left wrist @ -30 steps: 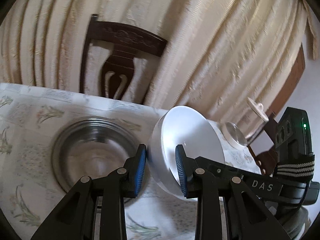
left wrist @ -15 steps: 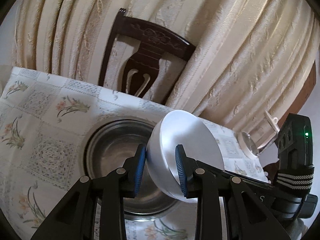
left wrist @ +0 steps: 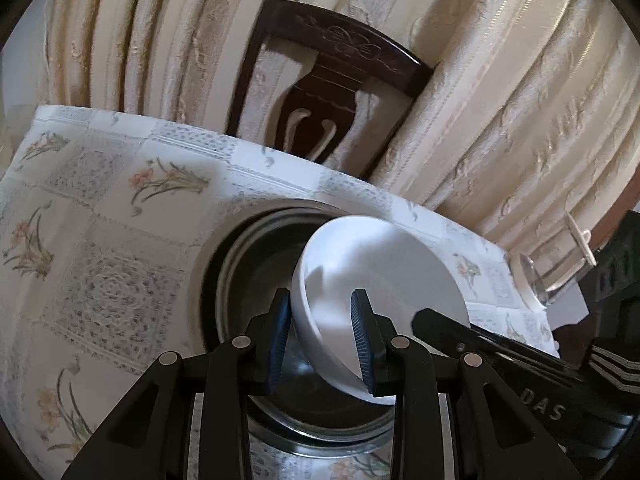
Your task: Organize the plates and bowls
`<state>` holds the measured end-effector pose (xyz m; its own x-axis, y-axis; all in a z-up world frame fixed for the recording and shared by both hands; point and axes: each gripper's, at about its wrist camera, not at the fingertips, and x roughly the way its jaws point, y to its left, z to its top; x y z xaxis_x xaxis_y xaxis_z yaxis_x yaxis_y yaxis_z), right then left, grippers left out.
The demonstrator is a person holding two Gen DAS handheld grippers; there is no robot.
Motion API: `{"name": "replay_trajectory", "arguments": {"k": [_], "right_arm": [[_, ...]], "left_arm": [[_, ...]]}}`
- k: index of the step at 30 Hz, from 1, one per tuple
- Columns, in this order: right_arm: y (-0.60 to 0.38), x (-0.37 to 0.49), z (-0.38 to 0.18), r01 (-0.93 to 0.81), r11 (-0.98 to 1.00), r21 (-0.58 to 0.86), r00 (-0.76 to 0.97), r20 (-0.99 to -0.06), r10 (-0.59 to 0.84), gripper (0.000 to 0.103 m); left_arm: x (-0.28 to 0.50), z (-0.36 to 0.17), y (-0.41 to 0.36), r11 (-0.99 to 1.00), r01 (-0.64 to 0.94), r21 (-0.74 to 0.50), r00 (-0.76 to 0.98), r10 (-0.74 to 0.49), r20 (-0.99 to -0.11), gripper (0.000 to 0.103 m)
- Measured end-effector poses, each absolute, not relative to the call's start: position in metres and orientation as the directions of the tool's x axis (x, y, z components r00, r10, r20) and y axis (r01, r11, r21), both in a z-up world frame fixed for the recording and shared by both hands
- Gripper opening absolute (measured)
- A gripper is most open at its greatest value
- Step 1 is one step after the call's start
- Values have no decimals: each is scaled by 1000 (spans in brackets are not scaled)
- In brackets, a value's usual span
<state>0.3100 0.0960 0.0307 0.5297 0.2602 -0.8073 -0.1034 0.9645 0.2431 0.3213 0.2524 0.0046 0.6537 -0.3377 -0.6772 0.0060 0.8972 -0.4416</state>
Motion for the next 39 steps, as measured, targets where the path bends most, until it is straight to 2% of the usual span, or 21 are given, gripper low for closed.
{"name": "replay_trajectory", "arguments": {"k": [4,9,12,20,28,39], "right_arm": [[97,310,34,-101,968,229,550,-798,246,35],[92,308,37,-75,967,243,567,-787,242,51],[86,307,37,-54,964,261,573,-783,243,57],[76,307,30,-13,948,319,554,-787,272,59],[79,310,21,-5,937,349,530,-794,298,60],[80,316,7,10,932,363,501,-808,309,61]], "left_arm": [[321,5,263,887,-16,-461,668,-334,-665,33],[320,11,265,889,-8,-458,684,-329,-651,35],[320,14,268,884,-8,-468,693,-333,-640,38],[317,21,278,892,-56,-449,726,-272,-631,62],[323,12,280,896,-88,-435,708,-251,-660,67],[329,-1,275,909,-90,-408,681,-243,-691,67]]}}
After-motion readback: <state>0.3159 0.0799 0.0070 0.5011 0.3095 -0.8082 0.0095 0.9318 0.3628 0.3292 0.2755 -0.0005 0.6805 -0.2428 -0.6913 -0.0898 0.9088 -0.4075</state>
